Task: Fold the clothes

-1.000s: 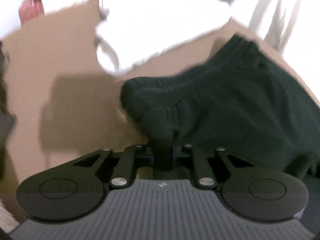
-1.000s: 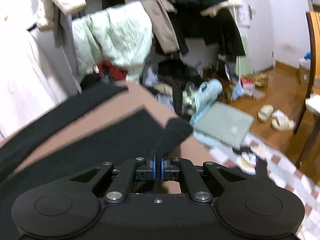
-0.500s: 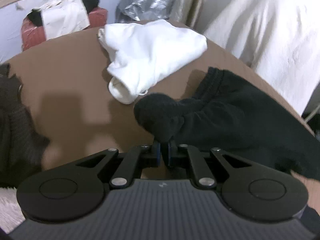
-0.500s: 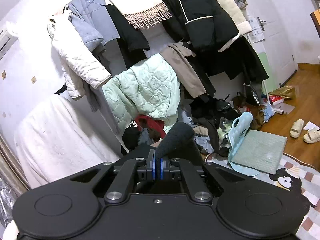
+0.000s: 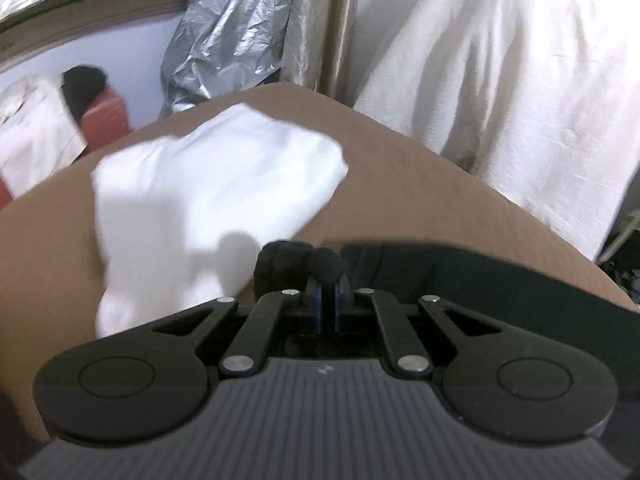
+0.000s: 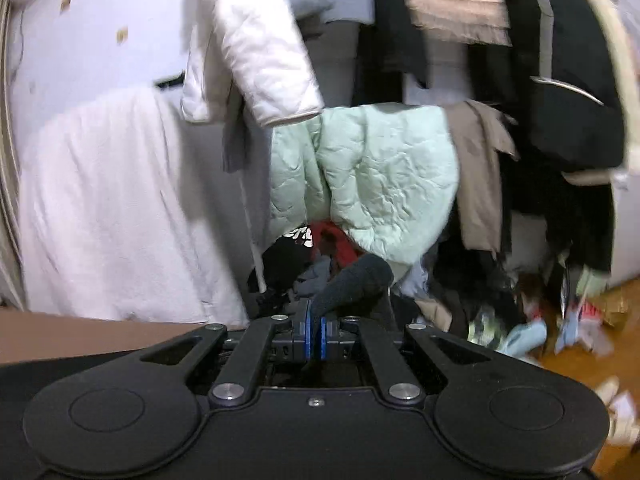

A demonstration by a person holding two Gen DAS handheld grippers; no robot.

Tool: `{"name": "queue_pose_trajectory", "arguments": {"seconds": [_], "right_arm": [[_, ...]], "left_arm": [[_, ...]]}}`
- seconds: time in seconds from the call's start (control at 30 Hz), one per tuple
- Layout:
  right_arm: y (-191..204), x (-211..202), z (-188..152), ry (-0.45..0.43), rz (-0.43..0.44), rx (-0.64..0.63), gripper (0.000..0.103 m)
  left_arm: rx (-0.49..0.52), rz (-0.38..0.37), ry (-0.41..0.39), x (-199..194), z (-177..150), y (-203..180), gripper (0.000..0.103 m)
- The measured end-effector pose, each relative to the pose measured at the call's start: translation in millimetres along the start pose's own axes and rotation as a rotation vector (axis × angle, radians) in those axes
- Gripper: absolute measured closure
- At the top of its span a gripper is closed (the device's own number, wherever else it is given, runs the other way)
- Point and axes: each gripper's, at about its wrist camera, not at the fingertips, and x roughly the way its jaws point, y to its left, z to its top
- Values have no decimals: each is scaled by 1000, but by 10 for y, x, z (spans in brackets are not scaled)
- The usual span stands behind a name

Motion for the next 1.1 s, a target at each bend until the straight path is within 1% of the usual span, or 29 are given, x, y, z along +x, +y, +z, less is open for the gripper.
{"name": "queue_pose_trajectory", "arguments": {"seconds": [0.07, 0.13, 0.17, 0.2, 0.23, 0.27, 0.3, 0.33, 0.37, 0.43, 0.47, 0.5, 0.53, 0.57, 0.6, 0.63, 0.67, 0.7, 0.77, 0.83, 0.87, 0.9, 0.97, 1.0, 1.03, 1.1], "right_arm": [[127, 618, 123, 56, -22, -9, 99], [239, 1235, 136, 119, -82, -16, 99], [295, 1544, 142, 151, -112, -20, 97], [365, 1737, 90, 168, -127, -1, 92], [460, 1723, -69, 159, -118, 58, 78], [555, 1709, -228, 149, -108, 118, 74], [650, 1694, -387, 140, -98, 177, 73], [745, 1680, -546, 130, -88, 237, 68], [840, 1666, -704, 121, -78, 296, 63], [1030, 1637, -1022, 101, -57, 415, 63], [1124, 1623, -1181, 91, -47, 475, 63], [1219, 1609, -1339, 81, -37, 534, 63], [1328, 1580, -1478, 90, -31, 557, 61], [1462, 1524, -1580, 133, -35, 513, 59], [1596, 1467, -1683, 176, -38, 470, 58], [1712, 1410, -1745, 211, -38, 423, 59], [1795, 1352, -1734, 229, -29, 369, 59], [1862, 1277, -1726, 242, -26, 336, 59], [1927, 1085, -1722, 255, -26, 352, 57], [1969, 984, -1719, 320, 24, 419, 57], [2006, 950, -1713, 345, 58, 439, 57], [2047, 909, -1709, 371, 80, 454, 57], [2139, 798, -1730, 424, 74, 477, 56], [2172, 719, -1792, 443, 70, 510, 56], [2204, 639, -1855, 461, 67, 542, 54], [2262, 482, -1993, 502, 63, 607, 54]], "left_arm": [[49, 32, 19, 377, 270, -324, 97], [113, 35, 56, 880, 424, -683, 95], [139, 37, 74, 1127, 489, -849, 92], [136, 44, 94, 1361, 499, -954, 90], [130, 51, 111, 1579, 501, -1052, 81], [117, 60, 111, 1718, 463, -1113, 77], [121, 57, 84, 1759, 409, -1158, 77], [138, 56, 41, 1753, 348, -1205, 72], [170, 63, -7, 1721, 277, -1247, 60], [250, 91, -98, 1634, 118, -1292, 45], [274, 101, -123, 1593, 51, -1278, 45], [276, 100, -135, 1539, -2, -1228, 44], [249, 79, -139, 1468, -29, -1132, 44], [218, 57, -143, 1388, -60, -1030, 44], [164, 30, -145, 1274, -107, -902, 43], [111, 3, -147, 1161, -153, -774, 41], [63, -19, -145, 1046, -210, -647, 40], [40, -19, -132, 928, -313, -527, 39], [23, -17, -92, 738, -529, -308, 39], [17, -17, -43, 607, -779, -93, 38], [2, -18, -17, 567, -888, 6, 33], [-34, -27, 23, 572, -963, 93, 32], [-91, -68, 103, 612, -1074, 220, 32], [-108, -86, 132, 629, -1109, 247, 32], [-124, -102, 157, 640, -1144, 270, 32], [-154, -136, 174, 624, -1213, 282, 32]]}}
